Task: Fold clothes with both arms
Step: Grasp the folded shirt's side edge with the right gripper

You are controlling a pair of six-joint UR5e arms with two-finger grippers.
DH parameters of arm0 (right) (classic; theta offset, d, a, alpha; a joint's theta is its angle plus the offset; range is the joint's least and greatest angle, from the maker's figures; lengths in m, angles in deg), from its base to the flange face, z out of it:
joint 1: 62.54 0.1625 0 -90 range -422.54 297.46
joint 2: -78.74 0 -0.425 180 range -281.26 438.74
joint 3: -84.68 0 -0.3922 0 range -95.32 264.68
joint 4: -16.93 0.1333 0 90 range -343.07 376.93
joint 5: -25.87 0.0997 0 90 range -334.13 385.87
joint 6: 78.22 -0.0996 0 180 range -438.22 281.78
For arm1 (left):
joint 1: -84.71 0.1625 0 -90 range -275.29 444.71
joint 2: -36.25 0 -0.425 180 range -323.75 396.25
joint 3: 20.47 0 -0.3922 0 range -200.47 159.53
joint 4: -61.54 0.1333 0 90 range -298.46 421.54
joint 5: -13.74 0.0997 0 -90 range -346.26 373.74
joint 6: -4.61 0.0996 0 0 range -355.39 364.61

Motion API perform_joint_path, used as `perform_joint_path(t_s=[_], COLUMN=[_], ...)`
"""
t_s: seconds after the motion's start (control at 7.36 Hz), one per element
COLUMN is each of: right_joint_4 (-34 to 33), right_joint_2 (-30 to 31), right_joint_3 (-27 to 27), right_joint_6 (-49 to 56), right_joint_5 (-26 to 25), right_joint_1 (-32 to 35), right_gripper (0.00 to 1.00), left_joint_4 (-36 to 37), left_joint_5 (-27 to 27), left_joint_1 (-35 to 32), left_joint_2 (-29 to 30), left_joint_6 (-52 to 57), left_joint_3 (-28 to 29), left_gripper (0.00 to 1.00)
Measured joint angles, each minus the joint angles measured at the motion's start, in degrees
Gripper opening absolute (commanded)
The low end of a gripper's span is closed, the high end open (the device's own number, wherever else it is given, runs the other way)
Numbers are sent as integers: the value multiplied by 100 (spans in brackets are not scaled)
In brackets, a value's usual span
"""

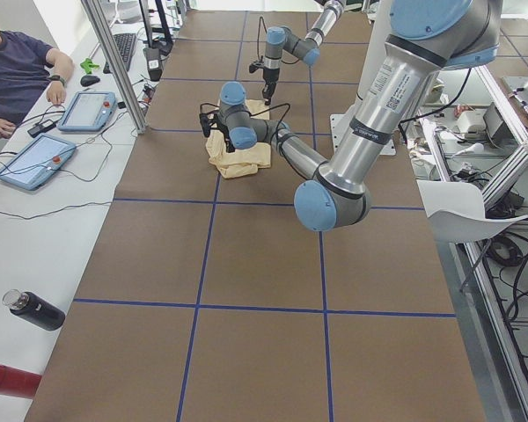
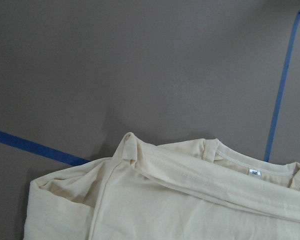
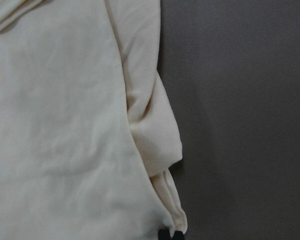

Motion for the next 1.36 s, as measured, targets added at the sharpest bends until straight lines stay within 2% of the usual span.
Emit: perform_joint_path(t_s=[1.36], right_joint_4=[-71], right_joint_2=[26], right_joint_3=[267], right_joint_6=[26], right_joint_5=[150], right_joint_1=[-3], right_gripper=[0], left_joint_4=[0], left_joint_5=[7], left_joint_1=[0], left_joint_2=[0], left_joint_6=[1], left_joint_3=[-2], left_gripper=[99])
